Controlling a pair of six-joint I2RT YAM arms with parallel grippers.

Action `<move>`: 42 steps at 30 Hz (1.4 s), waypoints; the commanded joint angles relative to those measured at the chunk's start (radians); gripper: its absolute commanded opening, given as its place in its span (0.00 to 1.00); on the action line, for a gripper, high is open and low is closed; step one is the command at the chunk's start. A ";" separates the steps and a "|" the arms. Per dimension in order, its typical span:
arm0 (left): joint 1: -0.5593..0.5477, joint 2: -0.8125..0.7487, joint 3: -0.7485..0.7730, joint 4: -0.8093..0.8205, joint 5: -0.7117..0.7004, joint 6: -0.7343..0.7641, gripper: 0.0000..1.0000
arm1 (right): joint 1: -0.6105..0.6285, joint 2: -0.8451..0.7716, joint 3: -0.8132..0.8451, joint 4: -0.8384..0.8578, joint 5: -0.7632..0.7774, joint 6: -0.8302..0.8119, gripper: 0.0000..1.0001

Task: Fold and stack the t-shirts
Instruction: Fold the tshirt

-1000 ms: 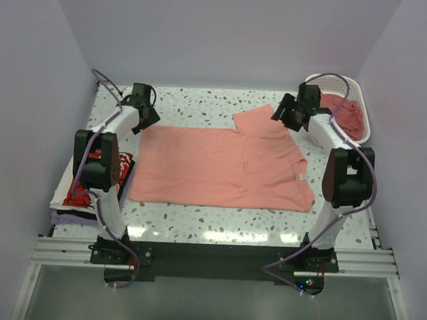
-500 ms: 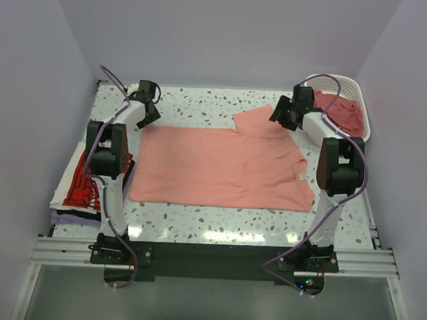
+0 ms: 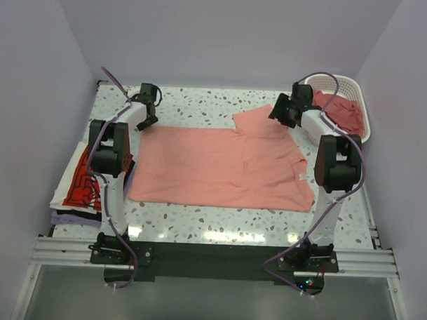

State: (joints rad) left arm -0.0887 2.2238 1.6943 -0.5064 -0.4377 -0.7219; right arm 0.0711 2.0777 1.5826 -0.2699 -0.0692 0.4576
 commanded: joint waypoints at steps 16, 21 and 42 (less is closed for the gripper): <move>-0.009 0.019 -0.019 -0.003 -0.013 -0.021 0.09 | -0.013 0.174 0.209 -0.003 0.049 -0.051 0.62; -0.008 0.008 -0.042 0.012 -0.010 -0.013 0.05 | -0.013 0.214 0.248 -0.029 0.100 -0.066 0.62; -0.008 0.019 -0.048 0.023 0.021 -0.017 0.00 | 0.006 0.285 0.306 -0.071 0.151 -0.056 0.41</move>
State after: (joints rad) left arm -0.0929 2.2292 1.6737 -0.4789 -0.4648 -0.7219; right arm 0.0662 2.3394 1.8477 -0.3080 0.0635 0.4011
